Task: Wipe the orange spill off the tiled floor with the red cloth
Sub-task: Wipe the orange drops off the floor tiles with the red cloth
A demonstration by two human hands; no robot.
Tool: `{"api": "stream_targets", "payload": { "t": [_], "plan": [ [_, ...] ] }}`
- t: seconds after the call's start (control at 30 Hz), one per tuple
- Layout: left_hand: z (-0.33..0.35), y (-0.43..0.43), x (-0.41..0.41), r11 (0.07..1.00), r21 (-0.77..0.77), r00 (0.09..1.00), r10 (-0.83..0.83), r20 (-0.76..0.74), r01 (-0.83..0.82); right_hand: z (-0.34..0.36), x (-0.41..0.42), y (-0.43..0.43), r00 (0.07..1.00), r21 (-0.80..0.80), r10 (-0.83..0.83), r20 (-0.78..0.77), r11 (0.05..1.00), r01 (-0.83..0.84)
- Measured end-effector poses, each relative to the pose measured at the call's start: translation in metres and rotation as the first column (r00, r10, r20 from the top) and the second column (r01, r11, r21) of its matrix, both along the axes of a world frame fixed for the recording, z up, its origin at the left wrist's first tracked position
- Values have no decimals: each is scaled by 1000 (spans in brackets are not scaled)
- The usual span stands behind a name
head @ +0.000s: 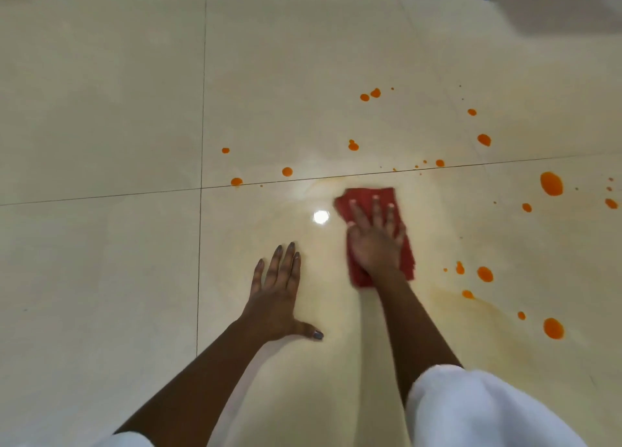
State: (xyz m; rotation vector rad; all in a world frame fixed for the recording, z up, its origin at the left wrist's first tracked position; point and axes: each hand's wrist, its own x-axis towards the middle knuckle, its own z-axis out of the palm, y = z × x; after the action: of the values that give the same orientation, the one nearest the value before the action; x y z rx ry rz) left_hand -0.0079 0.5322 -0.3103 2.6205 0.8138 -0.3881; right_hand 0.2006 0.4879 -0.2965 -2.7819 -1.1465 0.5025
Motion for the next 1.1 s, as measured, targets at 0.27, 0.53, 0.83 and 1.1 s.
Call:
{"api": "stream_targets", "payload": {
  "t": [0.27, 0.53, 0.83, 1.1],
  "plan": [
    [9, 2, 1, 998, -70, 1000, 12, 22, -10, -6, -41, -148, 986, 67, 156, 63, 985, -160],
    [14, -13, -30, 997, -80, 1000, 15, -8, -15, -7, -94, -105, 940, 98, 336, -65, 939, -329],
    [21, -9, -50, 998, -56, 998, 18, -66, -21, -3, -52, -83, 999, 16, 53, 8, 998, -53],
    [25, -18, -54, 999, -35, 998, 37, -47, -38, -11, -103, -166, 949, 91, 314, 13, 945, -314]
  ]
}}
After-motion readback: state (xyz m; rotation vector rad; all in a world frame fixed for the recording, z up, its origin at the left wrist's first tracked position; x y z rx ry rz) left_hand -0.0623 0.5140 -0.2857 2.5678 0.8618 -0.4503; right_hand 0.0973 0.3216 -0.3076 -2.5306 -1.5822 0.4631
